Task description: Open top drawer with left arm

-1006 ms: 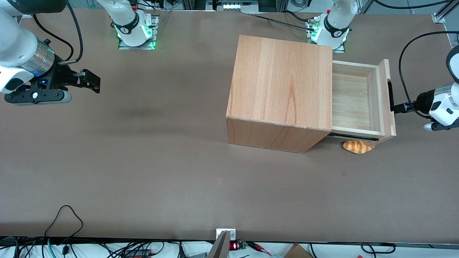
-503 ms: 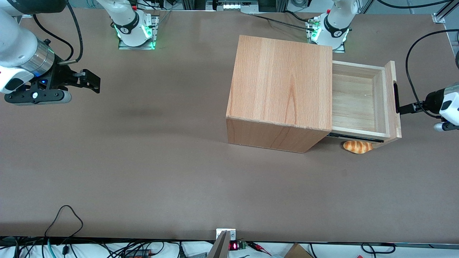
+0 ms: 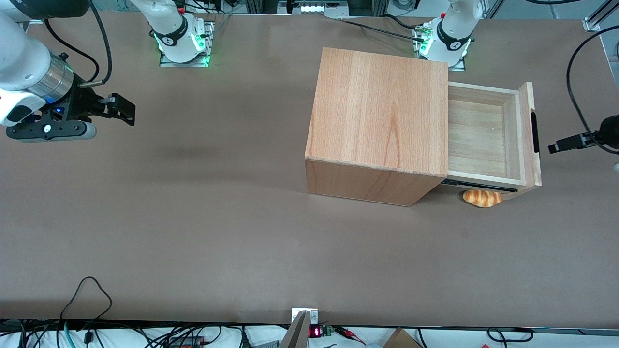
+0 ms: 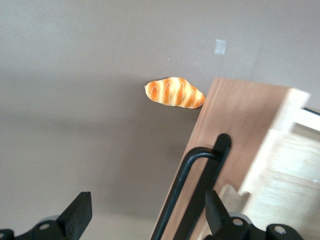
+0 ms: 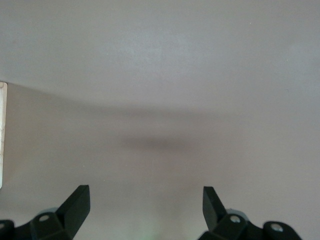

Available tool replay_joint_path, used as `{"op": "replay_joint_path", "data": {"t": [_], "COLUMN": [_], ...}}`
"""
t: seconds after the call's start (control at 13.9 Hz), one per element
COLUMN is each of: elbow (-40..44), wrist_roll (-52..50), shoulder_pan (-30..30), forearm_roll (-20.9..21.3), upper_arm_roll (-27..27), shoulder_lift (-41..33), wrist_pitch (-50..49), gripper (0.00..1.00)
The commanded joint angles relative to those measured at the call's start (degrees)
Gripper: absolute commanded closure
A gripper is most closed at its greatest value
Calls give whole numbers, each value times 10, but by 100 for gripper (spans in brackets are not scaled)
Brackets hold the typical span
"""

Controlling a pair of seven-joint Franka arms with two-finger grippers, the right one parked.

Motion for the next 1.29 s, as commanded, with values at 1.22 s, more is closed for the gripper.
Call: {"op": "replay_joint_path", "data": {"t": [1.22], "elbow": [120], "wrist_roll": [-19], "shoulder_pan": [-218], "forearm_roll": [55], "upper_arm_roll": [79], "shoulder_lift": [-62], "wrist_pitch": [-78], "gripper": [0]}}
